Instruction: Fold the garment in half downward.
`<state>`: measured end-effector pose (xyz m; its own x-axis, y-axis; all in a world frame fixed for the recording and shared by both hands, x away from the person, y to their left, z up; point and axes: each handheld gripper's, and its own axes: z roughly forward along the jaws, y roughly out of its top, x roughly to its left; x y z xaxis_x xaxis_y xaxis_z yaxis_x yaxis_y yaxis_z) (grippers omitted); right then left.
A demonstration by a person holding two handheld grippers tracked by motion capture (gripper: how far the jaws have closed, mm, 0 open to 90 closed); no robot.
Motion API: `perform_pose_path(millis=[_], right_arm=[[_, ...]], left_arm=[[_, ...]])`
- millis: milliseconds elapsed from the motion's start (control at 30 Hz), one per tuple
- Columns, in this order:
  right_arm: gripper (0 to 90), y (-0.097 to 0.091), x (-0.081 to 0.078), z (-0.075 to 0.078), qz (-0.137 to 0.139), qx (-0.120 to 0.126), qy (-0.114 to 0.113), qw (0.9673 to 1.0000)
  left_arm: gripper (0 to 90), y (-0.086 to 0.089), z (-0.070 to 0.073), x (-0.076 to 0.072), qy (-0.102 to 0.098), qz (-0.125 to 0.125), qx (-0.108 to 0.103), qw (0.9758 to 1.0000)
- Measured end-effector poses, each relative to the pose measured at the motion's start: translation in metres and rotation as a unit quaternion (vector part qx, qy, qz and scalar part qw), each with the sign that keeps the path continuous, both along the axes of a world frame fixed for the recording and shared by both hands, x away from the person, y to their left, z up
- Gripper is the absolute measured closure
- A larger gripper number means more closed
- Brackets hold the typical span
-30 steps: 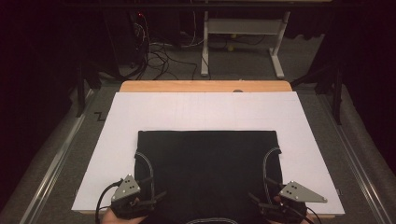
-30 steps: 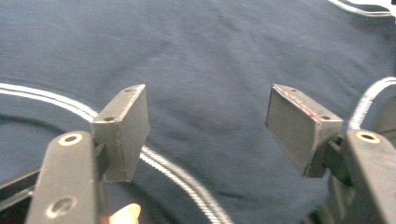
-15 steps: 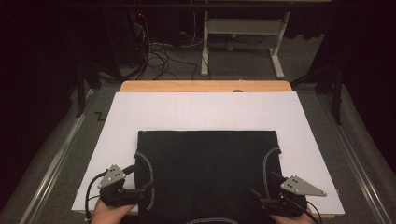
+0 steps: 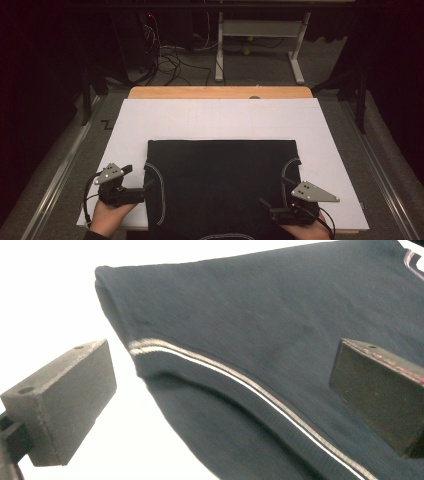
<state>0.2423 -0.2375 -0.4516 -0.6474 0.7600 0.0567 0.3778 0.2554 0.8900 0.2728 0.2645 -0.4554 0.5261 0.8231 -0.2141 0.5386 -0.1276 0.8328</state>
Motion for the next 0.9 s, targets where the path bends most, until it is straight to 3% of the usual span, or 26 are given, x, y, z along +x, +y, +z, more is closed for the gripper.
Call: perform_pose_path(millis=[433, 733, 900], right_arm=[[0.1, 0.04, 0.024, 0.013, 0.018, -0.015, -0.012, 0.9997], [0.1, 0.069, 0.03, 0.014, 0.041, -0.021, -0.01, 0.9989], [0.1, 0.086, 0.032, 0.013, 0.057, -0.023, -0.009, 0.9981]], left_arm=[[0.0, 0.007, 0.022, 0.044, -0.006, 0.011, 0.005, 0.9999], [0.0, 0.006, 0.022, 0.084, 0.017, 0.024, 0.005, 0.9996], [0.0, 0.012, 0.022, 0.104, 0.033, 0.034, -0.007, 0.9989]])
